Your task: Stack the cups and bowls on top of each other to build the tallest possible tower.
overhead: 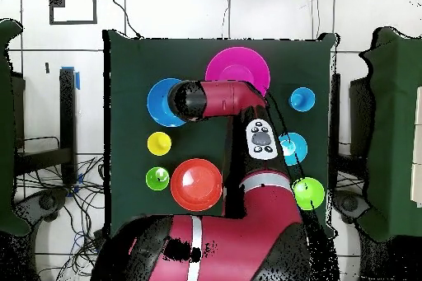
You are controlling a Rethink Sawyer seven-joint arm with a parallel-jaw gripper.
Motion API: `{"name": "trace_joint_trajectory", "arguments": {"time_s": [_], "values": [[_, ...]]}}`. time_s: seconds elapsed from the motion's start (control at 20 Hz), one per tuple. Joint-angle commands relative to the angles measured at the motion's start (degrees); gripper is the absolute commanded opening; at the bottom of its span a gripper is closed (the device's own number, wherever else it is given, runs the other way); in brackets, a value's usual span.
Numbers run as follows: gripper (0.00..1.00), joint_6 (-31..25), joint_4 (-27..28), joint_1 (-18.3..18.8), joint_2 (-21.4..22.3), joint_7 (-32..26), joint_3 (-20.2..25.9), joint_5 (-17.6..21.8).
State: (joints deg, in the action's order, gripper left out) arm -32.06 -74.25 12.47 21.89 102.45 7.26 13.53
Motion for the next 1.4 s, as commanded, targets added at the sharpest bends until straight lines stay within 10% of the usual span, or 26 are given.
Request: {"name": "trace_joint_trajectory", "arguments": {"time_s": [0.05, 1.4], "values": [[1.00, 3.24, 2.30, -0.74, -0.19, 5.63, 0.34, 0.77], [1.00, 3.13, 2.04, 1.24, -0.30, 2.25, 2.85, 0.70]]}}
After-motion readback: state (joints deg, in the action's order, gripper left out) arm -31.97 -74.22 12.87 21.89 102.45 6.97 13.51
